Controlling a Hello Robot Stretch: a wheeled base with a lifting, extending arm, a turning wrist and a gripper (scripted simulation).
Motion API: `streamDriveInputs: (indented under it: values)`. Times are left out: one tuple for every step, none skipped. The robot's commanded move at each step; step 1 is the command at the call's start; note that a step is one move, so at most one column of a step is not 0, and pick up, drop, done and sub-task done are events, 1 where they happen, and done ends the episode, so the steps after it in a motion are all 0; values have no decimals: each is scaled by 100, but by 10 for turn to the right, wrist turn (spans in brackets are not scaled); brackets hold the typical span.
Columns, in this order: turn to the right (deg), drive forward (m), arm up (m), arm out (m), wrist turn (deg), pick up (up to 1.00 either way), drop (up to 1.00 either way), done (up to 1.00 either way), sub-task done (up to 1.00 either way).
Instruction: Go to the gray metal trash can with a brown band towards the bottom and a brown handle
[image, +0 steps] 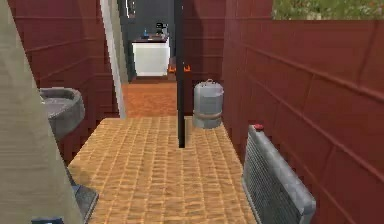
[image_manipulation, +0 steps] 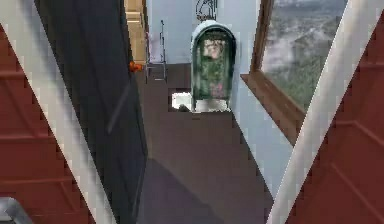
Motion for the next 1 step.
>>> streamDriveInputs:
  values:
    - [0, 100, 0, 0, 0, 0, 0, 0, 0]
